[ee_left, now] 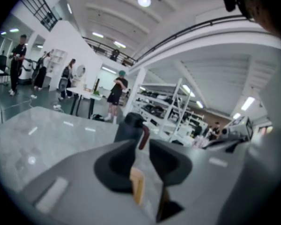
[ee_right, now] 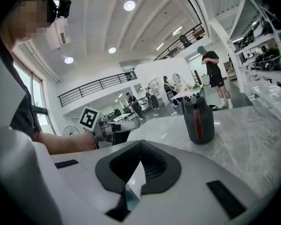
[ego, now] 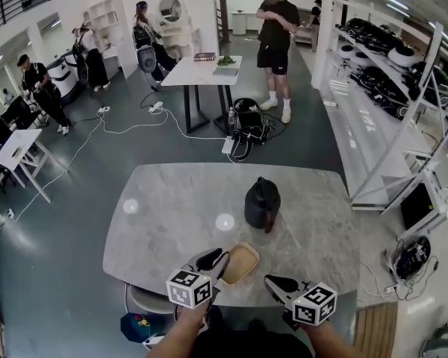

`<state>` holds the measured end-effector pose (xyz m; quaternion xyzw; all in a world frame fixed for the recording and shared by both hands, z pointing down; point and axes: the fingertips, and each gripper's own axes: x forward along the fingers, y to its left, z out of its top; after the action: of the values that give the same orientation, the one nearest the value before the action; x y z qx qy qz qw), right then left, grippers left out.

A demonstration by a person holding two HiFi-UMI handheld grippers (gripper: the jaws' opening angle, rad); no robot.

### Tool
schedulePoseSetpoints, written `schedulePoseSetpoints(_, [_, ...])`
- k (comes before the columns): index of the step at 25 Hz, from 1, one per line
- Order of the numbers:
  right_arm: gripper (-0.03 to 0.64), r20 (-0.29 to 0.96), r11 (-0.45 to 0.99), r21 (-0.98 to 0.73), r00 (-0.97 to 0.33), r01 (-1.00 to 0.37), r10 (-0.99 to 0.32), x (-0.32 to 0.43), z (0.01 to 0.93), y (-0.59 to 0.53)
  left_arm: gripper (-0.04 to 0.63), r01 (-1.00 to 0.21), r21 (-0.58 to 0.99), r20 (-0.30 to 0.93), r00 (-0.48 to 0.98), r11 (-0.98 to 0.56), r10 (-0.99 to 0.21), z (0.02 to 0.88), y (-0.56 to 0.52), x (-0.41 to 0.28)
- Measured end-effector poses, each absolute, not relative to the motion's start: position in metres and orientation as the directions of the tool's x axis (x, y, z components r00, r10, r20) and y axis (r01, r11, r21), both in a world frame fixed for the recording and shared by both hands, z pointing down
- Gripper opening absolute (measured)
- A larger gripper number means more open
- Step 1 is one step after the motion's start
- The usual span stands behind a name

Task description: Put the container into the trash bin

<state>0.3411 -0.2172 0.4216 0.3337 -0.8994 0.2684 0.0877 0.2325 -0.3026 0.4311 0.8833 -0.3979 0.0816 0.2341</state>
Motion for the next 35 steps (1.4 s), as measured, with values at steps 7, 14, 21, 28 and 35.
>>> schedulePoseSetpoints(7, [-0.008, 0.231, 0.712, -0.358, -0.796, -0.604, -0.559, 0.362, 0.378, -0.225, 0.014, -0.770, 0.276, 0.229, 0.634, -0.576, -0.739, 0.361, -0.285, 0.232])
schedulePoseSetpoints(14, [-0.008, 0.121, 0.738, -0.305, -0.793, -0.602, -0.597, 0.387, 0.338, -0.209, 0.009, -0.787, 0.135, 0.143, 0.617, -0.602, -0.774, 0.300, -0.246, 0.229])
schedulePoseSetpoints(21, [-0.009, 0.111, 0.704, -0.268, -0.747, -0.658, -0.656, 0.395, 0.318, -0.209, 0.009, -0.783, 0.160, 0.136, 0.621, -0.601, -0.772, 0.295, -0.247, 0.211])
schedulePoseSetpoints(28, [-0.009, 0.112, 0.747, -0.209, -0.774, -0.631, -0.623, 0.349, 0.312, -0.211, 0.009, -0.777, 0.148, 0.149, 0.629, -0.612, -0.763, 0.297, -0.256, 0.189])
schedulePoseSetpoints(35, [-0.009, 0.121, 0.744, -0.216, -0.773, -0.633, -0.623, 0.338, 0.314, -0.218, 0.009, -0.781, 0.145, 0.160, 0.624, -0.607, -0.765, 0.298, -0.260, 0.178])
